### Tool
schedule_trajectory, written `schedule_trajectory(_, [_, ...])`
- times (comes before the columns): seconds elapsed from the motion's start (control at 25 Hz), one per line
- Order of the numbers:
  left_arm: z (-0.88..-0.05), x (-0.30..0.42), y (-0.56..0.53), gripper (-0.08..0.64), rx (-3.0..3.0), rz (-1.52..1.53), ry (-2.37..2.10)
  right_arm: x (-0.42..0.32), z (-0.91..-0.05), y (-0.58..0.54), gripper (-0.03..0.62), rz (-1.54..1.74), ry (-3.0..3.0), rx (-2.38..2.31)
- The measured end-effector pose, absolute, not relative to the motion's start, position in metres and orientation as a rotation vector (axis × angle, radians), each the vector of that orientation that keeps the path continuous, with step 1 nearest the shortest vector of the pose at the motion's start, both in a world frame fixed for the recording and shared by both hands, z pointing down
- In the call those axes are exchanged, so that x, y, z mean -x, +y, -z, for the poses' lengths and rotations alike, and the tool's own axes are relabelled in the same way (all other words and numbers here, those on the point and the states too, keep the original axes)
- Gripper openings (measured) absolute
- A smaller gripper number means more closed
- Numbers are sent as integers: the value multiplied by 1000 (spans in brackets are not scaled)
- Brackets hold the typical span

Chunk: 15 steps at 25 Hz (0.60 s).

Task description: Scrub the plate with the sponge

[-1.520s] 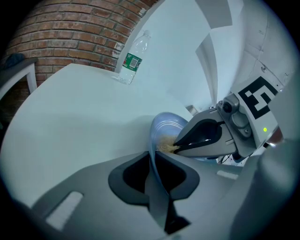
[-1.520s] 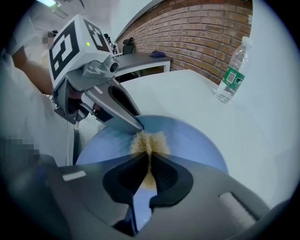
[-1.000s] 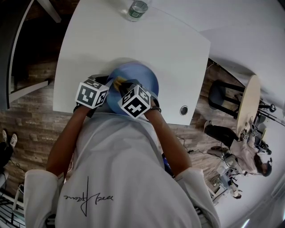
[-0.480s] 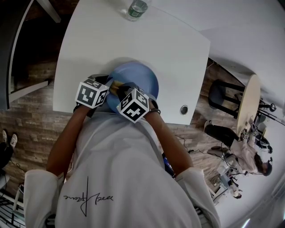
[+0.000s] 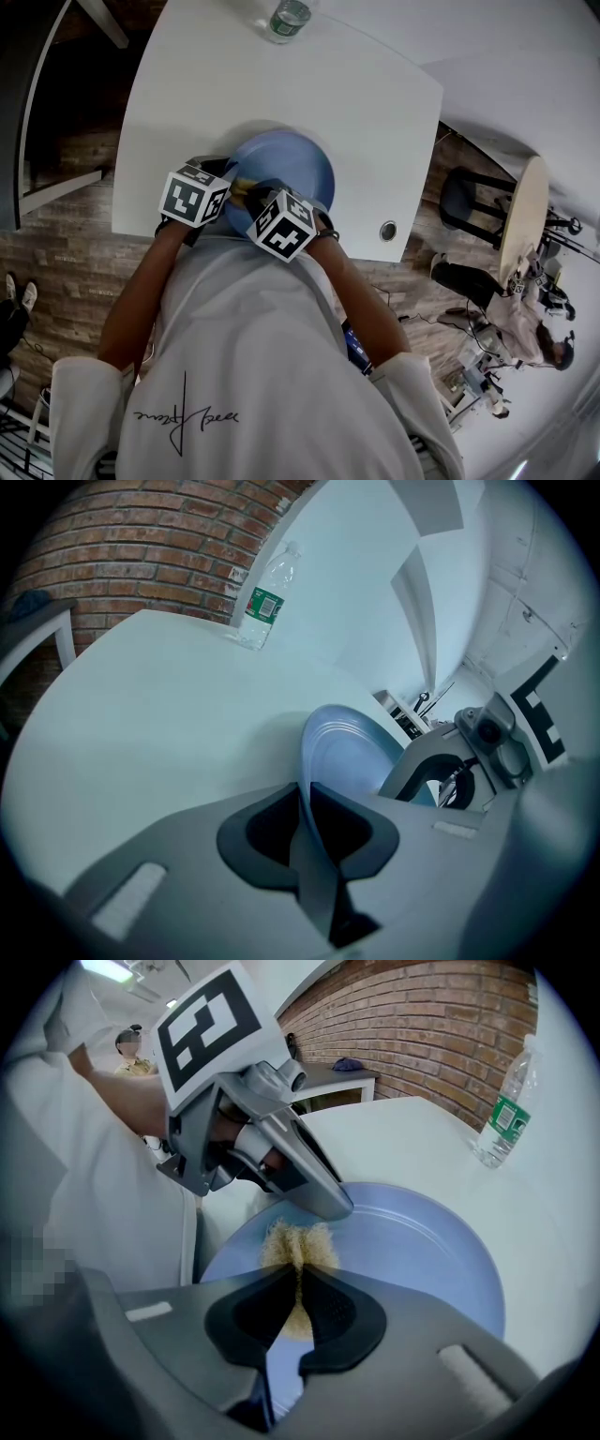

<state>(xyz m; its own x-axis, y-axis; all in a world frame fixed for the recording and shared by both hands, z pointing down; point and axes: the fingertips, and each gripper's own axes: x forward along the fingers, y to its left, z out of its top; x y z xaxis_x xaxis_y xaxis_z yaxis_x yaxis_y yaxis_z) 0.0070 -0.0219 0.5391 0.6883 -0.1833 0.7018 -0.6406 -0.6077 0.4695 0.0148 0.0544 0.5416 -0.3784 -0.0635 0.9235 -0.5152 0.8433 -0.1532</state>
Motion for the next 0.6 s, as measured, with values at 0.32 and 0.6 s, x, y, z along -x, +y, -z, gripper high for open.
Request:
schedule_trajectory(0.32, [-538,-6,-22,60,-2162,-794,-632,-12,-541,68,28,-525,-1941,-336])
schedule_trajectory(0.6, [-538,-7,-21,60,-2162,-795,-633,-13,-540,77,28,-572,-1955,-302])
